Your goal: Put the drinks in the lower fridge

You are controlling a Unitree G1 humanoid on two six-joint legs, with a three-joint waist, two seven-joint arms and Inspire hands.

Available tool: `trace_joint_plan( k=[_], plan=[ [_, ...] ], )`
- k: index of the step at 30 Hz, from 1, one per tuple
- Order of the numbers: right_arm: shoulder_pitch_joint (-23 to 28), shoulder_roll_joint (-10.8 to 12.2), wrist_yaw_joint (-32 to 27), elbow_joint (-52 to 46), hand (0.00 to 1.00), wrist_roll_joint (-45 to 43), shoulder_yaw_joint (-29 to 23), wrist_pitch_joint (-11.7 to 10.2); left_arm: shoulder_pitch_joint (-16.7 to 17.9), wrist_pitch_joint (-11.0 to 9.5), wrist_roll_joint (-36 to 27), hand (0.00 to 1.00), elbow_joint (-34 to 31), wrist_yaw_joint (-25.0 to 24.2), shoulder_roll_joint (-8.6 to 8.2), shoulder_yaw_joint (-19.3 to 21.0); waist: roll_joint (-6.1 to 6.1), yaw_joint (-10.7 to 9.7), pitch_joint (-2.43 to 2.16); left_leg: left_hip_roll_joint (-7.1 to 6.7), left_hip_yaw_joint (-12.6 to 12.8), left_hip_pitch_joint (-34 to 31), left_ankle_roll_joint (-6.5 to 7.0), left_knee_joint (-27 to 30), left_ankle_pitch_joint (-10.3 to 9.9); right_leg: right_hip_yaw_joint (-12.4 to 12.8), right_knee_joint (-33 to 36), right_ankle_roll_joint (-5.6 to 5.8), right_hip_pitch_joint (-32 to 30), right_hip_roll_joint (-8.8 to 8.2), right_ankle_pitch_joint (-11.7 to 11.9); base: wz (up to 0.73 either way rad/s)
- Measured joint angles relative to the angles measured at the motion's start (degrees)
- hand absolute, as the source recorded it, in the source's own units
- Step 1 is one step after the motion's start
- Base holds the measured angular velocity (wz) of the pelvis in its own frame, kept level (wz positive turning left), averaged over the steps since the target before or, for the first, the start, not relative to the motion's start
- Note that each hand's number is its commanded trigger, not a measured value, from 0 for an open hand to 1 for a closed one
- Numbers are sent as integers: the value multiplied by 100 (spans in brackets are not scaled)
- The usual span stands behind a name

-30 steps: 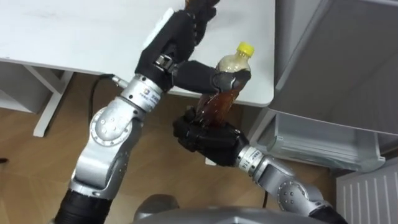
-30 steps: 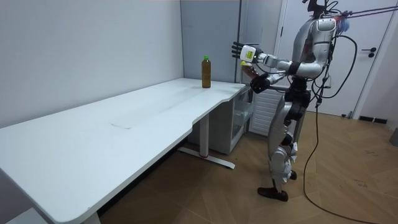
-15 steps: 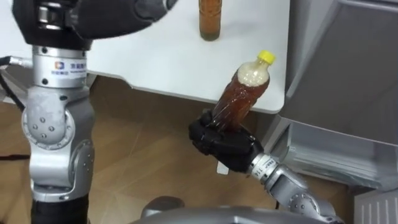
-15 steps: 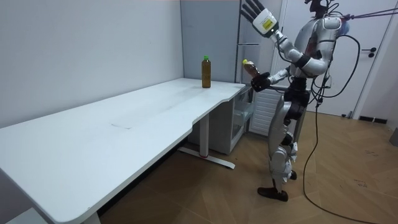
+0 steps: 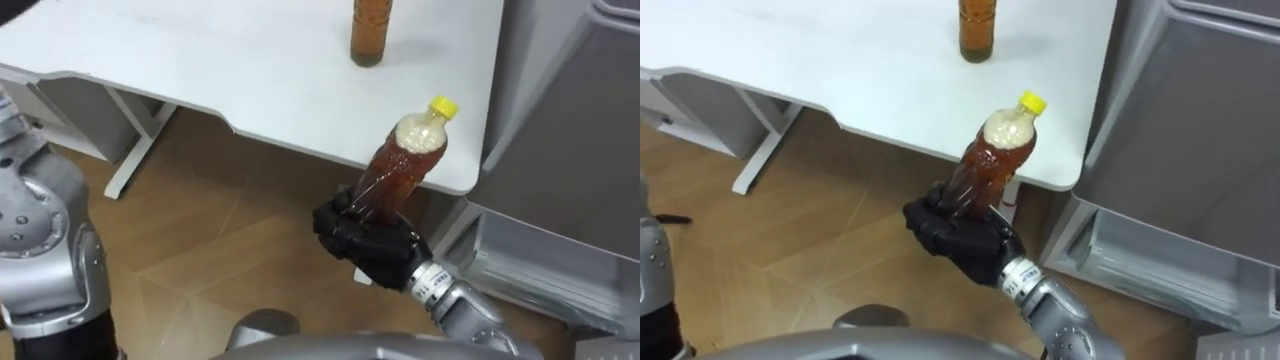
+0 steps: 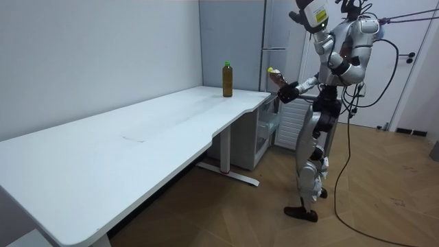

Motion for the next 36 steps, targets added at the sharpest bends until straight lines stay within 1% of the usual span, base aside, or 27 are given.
trace_joint_plan(
  k=[2, 3, 4, 5, 6, 7, 9, 11, 14, 15, 16, 17, 18, 20, 21, 23, 24, 26, 27, 28, 29, 30, 32, 33, 35, 36],
  plan=[
    [26, 10, -5, 0, 100, 0, 1, -52, 1, -66, 34, 0, 0, 355, 8, 92, 3, 49, -6, -32, -67, 36, 0, -8, 0, -72, -30, 5, 81, -6, -3, 17],
    [31, 11, -5, -2, 100, 1, 0, -56, 1, -78, 52, 0, 1, 440, 9, 140, 17, 79, -7, -34, -71, 40, 0, -9, 0, -76, -37, 5, 86, -5, -4, 6],
    [45, 2, -7, -12, 100, -1, -6, -56, 1, -93, 139, 0, 11, 601, 10, 252, 12, 166, -24, -34, -70, 43, -1, -13, 0, -75, -58, 5, 90, -3, -3, 0],
    [72, -12, -22, -35, 100, 0, -13, -56, 1, -129, 256, 0, 83, 774, 17, 384, 27, 223, -29, -37, -71, 45, -1, -12, 0, -96, -63, 4, 101, -4, -3, 0],
    [84, -15, -37, -46, 100, 0, -12, -55, 1, -137, 286, 0, 130, 869, 24, 450, 36, 260, -34, -38, -71, 49, -1, -13, 0, -101, -64, 4, 104, -5, -3, 4],
    [124, -17, -94, -89, 100, 0, -15, -54, 3, -137, 309, 0, 209, 1074, 36, 551, 44, 334, -38, -38, -73, 49, -1, -15, 0, -116, -66, 4, 108, -6, -3, 5],
    [168, -32, -167, -188, 100, 5, -10, -35, 65, -136, 270, 0, 276, 1354, 41, 687, 45, 366, -36, -42, -89, 42, -2, -16, -1, -143, -76, 5, 114, -6, -3, 5],
    [170, -45, -217, -276, 100, 87, -13, -28, 166, -135, 80, 0, 477, 1673, 45, 754, 42, 450, -37, -42, -92, 40, -2, -20, -1, -150, -89, 5, 118, -6, -4, 0],
    [171, -37, -369, -406, 100, 135, 0, 13, 396, -108, -175, 0, 889, 2002, 45, 769, 2, 487, -40, -48, -92, 84, -2, -42, -1, -149, -101, 5, 154, -7, -4, 0],
    [171, -35, -405, -437, 100, 137, 0, 22, 445, -104, -213, 0, 1002, 2057, 46, 769, -17, 488, -42, -51, -92, 101, -2, -58, -1, -146, -102, 5, 163, -10, -4, 0],
    [170, -20, -450, -479, 100, 143, 4, 26, 589, -86, -370, 0, 1208, 2110, 50, 764, -42, 491, -51, -55, -87, 120, -4, -94, 2, -145, -109, 7, 165, -15, -5, -5],
    [168, 3, -463, -483, 100, 220, 7, 30, 753, -30, -599, 0, 1378, 2120, 50, 728, -95, 490, -59, -52, -77, 137, -5, -103, 2, -125, -109, 8, 165, -14, -7, -5],
    [167, 2, -488, -486, 100, 296, 17, 34, 816, -12, -745, 0, 1492, 2131, 51, 685, -116, 489, -59, -50, -72, 145, -5, -105, 1, -116, -108, 9, 165, -13, -7, -6],
    [165, 1, -638, -508, 100, 509, 32, 63, 965, 83, -1478, 0, 2227, 2222, 54, 443, -134, 500, -54, -45, -50, 151, -5, -106, 0, -80, -99, 7, 162, -14, -6, -6],
    [162, 1, -665, -508, 100, 539, 31, 90, 1014, 124, -1624, 0, 2431, 2226, 62, 364, -135, 494, -55, -45, -41, 155, -5, -110, 1, -64, -99, 7, 161, -15, -6, -8],
    [156, 8, -847, -511, 100, 683, 54, 220, 1207, 317, -2085, 0, 3277, 2206, 71, -31, -170, 511, -51, -43, -8, 203, -6, -200, 5, -21, -99, 7, 163, -21, -6, -10],
    [154, 7, -894, -511, 100, 795, 77, 240, 1255, 362, -2223, 0, 3461, 2197, 71, -148, -187, 518, -48, -36, 12, 212, -6, -211, 6, -5, -99, 7, 156, -22, -7, -17],
    [134, 4, -1052, -508, 100, 1018, 123, 244, 1436, 527, -2785, 0, 4187, 2125, 58, -598, -207, 596, -44, 5, 141, 204, -7, -214, 4, 105, -102, -1, 62, -21, -13, -26],
    [131, -4, -1083, -505, 100, 1058, 140, 244, 1464, 583, -2948, 0, 4333, 2088, 58, -682, -214, 596, -40, 6, 152, 203, -7, -204, 4, 115, -99, -3, 55, -21, -11, -16],
    [130, -21, -1130, -493, 100, 1169, 178, 269, 1479, 657, -3242, 0, 4620, 2020, 57, -804, -231, 600, -33, 6, 162, 205, -6, -203, 3, 125, -91, -4, 55, -22, -9, -5],
    [123, -17, -1174, -485, 100, 1216, 200, 294, 1479, 697, -3431, 0, 4946, 1941, 59, -890, -241, 603, -29, 12, 178, 209, -6, -206, 1, 140, -73, -6, 54, -21, -6, -4],
    [110, -21, -1193, -477, 100, 1243, 223, 299, 1479, 709, -3538, 0, 5103, 1907, 60, -933, -240, 602, -27, 13, 184, 209, -6, -211, 0, 150, -69, -7, 46, -20, -5, -5],
    [36, -32, -1278, -473, 100, 1347, 261, 435, 1534, 814, -4147, 0, 5589, 1748, 102, -1175, -239, 576, -25, 23, 202, 179, -8, -234, -1, 159, -39, -7, -22, -19, -5, -4],
    [7, -43, -1308, -474, 100, 1392, 272, 475, 1561, 860, -4307, 0, 5667, 1702, 105, -1236, -244, 566, -19, 26, 203, 166, -8, -235, -1, 158, -27, -7, -40, -19, -5, 0],
    [-108, -59, -1473, -474, 100, 1567, 297, 623, 1558, 1008, -4783, 0, 6266, 1408, 151, -1479, -229, 555, -6, 33, 205, 153, -12, -240, -3, 150, -13, -7, -54, -18, -5, 0],
    [-142, -53, -1512, -475, 100, 1643, 297, 662, 1557, 1062, -4844, 0, 6448, 1328, 177, -1557, -227, 552, -7, 36, 208, 144, -15, -238, -5, 150, -11, -7, -66, -16, -5, -6]
  ],
)
